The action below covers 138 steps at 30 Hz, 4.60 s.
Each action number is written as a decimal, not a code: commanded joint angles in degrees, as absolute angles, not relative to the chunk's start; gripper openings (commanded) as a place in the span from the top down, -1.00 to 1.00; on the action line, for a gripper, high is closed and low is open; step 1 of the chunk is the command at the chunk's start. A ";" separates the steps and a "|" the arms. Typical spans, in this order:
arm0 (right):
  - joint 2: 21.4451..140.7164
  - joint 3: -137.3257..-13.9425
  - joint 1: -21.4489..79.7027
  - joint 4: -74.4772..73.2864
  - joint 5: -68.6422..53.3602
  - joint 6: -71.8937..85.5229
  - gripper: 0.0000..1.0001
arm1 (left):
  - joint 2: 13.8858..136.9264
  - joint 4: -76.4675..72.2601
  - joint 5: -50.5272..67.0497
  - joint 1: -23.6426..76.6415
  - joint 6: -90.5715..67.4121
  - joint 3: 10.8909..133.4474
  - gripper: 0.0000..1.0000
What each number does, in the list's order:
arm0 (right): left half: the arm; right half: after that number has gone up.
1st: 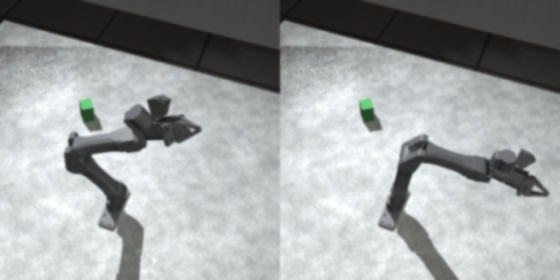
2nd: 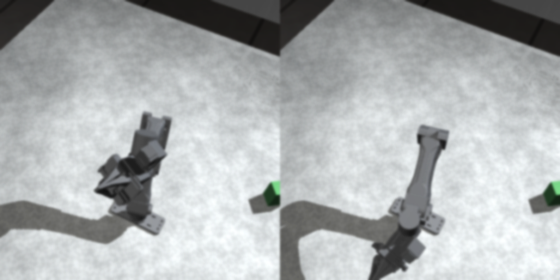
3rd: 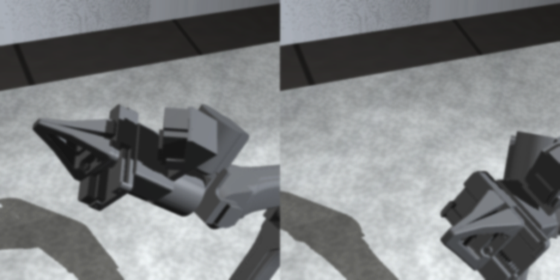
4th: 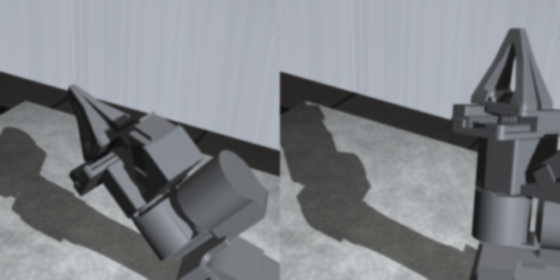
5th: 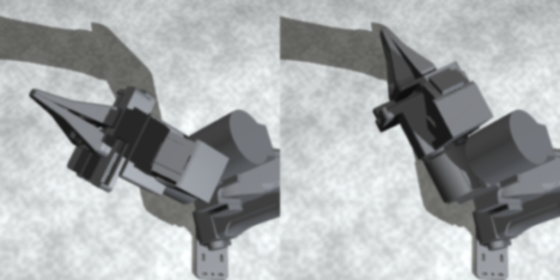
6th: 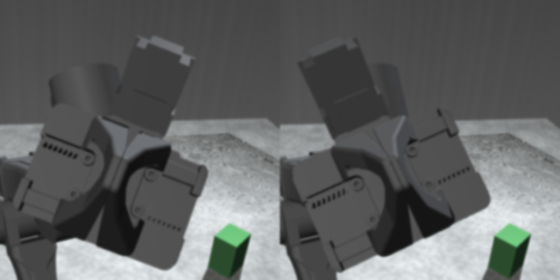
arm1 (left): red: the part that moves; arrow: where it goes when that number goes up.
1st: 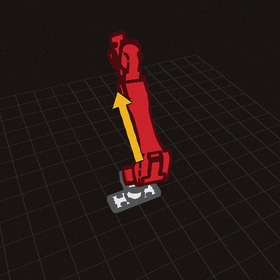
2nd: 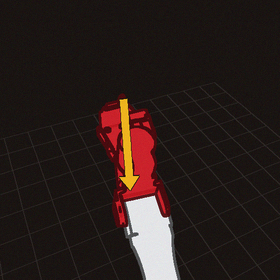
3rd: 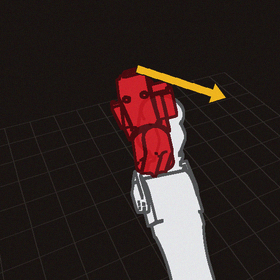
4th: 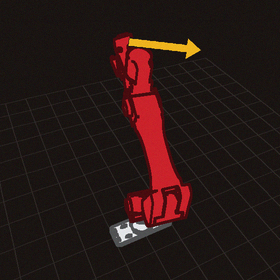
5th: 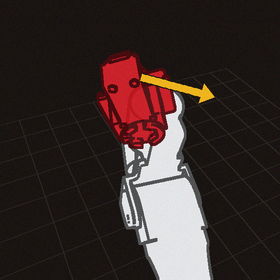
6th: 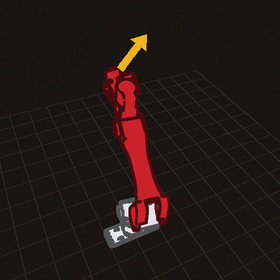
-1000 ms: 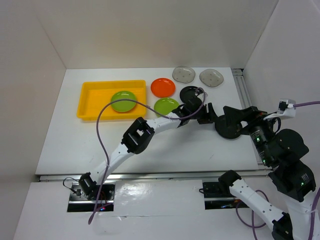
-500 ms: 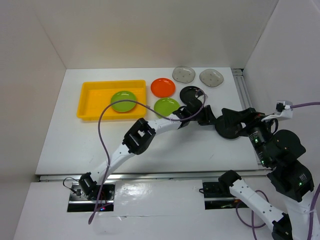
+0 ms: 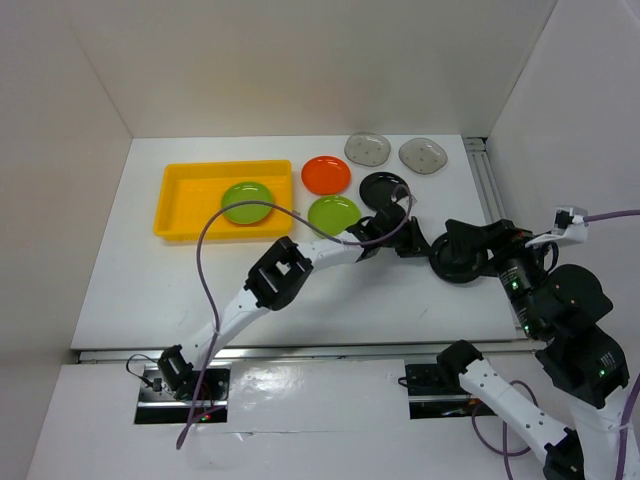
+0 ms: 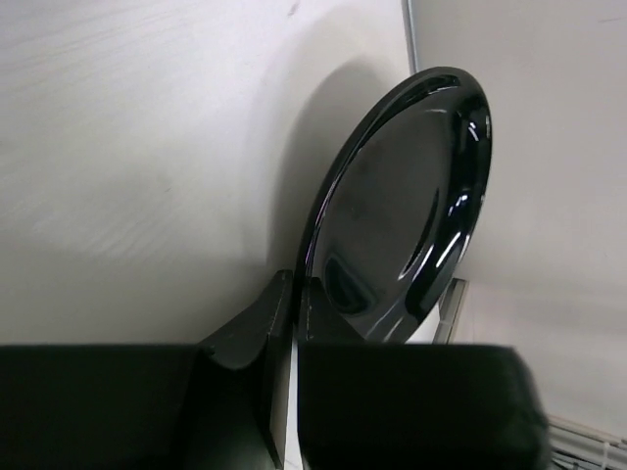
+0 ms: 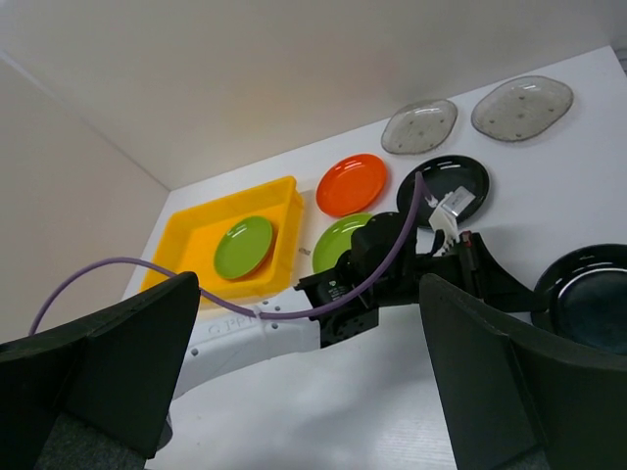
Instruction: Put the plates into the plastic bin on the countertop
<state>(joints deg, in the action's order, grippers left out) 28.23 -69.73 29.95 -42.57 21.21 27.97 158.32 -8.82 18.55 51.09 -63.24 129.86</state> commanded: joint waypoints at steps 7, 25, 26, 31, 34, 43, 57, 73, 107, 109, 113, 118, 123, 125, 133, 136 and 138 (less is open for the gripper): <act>26.98 -68.30 29.00 -42.28 22.50 28.30 -1.00 | 127.82 -2.30 16.79 39.23 -57.49 114.00 1.00; 29.88 -58.01 28.48 -29.71 14.59 28.83 -1.00 | 95.62 19.87 13.96 -9.04 -46.67 82.37 1.00; 30.40 -57.31 28.48 -29.10 14.59 28.83 -1.00 | 96.23 19.34 15.02 -9.57 -45.89 81.74 1.00; 30.94 -54.93 28.48 -27.16 13.01 29.36 -1.00 | 100.10 15.30 17.58 -10.11 -45.00 78.67 1.00; 31.46 -53.70 28.48 -26.63 13.01 29.88 -1.00 | 101.68 14.68 18.81 -9.59 -45.00 78.66 1.00; 31.46 -52.65 28.48 -26.63 13.54 29.88 -1.00 | 106.87 15.82 17.31 -8.00 -45.00 78.13 1.00; 32.69 -50.89 28.48 -25.49 12.40 30.41 -1.00 | 100.21 18.72 16.17 -6.42 -45.62 79.80 -0.48; 67.57 -34.19 22.51 11.94 2.55 32.26 -1.00 | 70.51 34.72 14.23 1.76 -32.88 79.83 -1.00; 110.85 -51.42 16.61 11.60 -3.16 42.28 0.72 | 57.48 35.43 15.29 1.76 -28.21 64.16 -1.00; 109.17 -51.42 16.61 8.81 -3.16 42.28 1.00 | 58.00 35.42 16.52 1.76 -28.21 63.63 -1.00; 102.06 -50.81 16.61 2.56 -0.89 42.28 1.00 | 58.54 34.20 20.29 1.76 -28.21 63.63 -1.00; 82.65 -46.77 21.26 -2.89 8.67 41.14 1.00 | 59.77 28.58 28.21 4.65 -29.79 60.75 -1.00; 66.22 -40.08 24.60 -2.20 2.05 38.86 1.00 | 62.48 21.99 28.21 12.55 -33.82 58.63 -1.00; 63.56 -39.56 25.31 -2.20 -2.96 37.89 1.00 | 64.58 20.66 28.21 14.49 -34.62 58.01 -1.00; 59.24 -35.24 25.84 11.95 -24.35 36.12 1.00 | 70.83 15.91 23.03 23.37 -38.14 57.39 -0.95; 59.24 -35.24 25.84 12.48 -27.06 36.82 1.00 | 72.15 14.25 21.53 24.26 -39.19 56.87 -0.69; 59.24 -34.46 25.84 14.32 -28.74 36.83 1.00 | 72.68 12.93 20.92 24.79 -39.20 56.07 -0.12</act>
